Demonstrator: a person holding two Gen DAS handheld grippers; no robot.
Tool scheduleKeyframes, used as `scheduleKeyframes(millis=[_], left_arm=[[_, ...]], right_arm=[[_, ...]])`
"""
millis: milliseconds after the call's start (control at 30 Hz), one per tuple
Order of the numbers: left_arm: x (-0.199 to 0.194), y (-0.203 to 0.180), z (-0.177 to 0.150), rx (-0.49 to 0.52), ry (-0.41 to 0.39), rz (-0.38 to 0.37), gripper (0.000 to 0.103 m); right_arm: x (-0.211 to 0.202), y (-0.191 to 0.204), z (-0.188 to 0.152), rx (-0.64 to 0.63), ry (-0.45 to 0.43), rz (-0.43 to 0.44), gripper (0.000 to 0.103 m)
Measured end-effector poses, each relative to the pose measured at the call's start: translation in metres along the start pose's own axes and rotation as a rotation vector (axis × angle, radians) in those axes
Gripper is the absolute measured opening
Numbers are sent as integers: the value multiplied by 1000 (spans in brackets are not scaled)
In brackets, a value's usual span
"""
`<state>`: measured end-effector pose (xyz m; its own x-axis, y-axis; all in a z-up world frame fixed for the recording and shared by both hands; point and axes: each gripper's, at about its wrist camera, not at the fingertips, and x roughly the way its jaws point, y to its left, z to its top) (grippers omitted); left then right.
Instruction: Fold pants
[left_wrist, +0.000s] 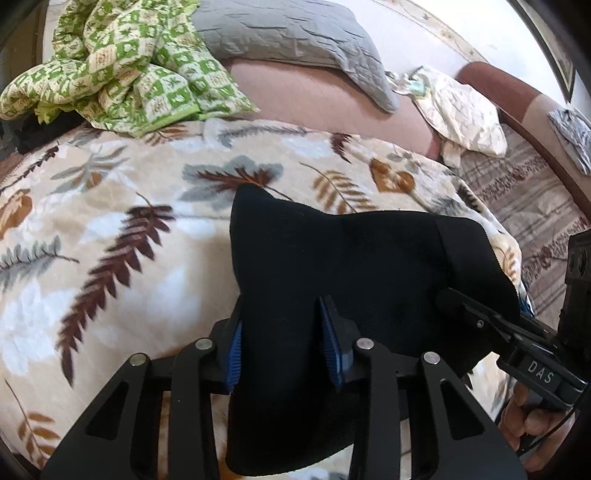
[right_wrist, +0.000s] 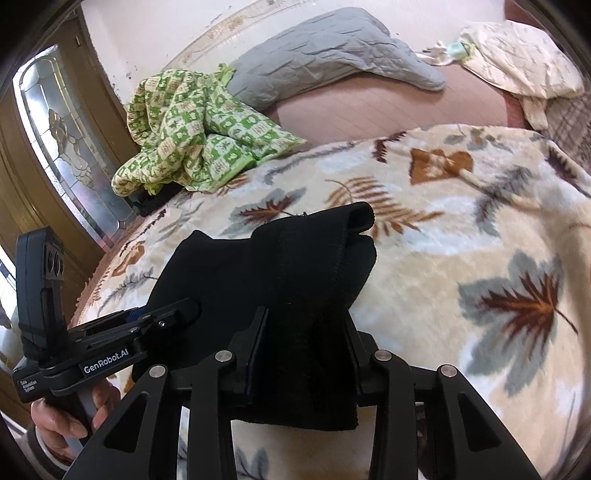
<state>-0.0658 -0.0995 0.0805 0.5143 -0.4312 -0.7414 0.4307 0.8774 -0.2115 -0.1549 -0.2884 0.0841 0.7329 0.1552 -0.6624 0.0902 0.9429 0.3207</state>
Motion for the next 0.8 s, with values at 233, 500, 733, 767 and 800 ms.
scheduleKeyframes(millis=[233, 500, 733, 767, 800], left_arm=[[24, 23, 28, -11, 13, 39, 34], [46, 57, 21, -87, 96, 80, 77], [19, 46, 36, -42, 14, 155, 77], [20, 43, 39, -33, 10, 155, 77], [23, 40, 42, -27, 9, 157, 77]], right_arm=[[35, 7, 32, 10, 10, 33, 36], [83, -29, 31, 96, 90, -47, 51], [39, -18, 48, 32, -28, -58, 50], [37, -12, 53, 17, -36, -39, 50], [38, -5, 59, -8, -37, -15, 48]])
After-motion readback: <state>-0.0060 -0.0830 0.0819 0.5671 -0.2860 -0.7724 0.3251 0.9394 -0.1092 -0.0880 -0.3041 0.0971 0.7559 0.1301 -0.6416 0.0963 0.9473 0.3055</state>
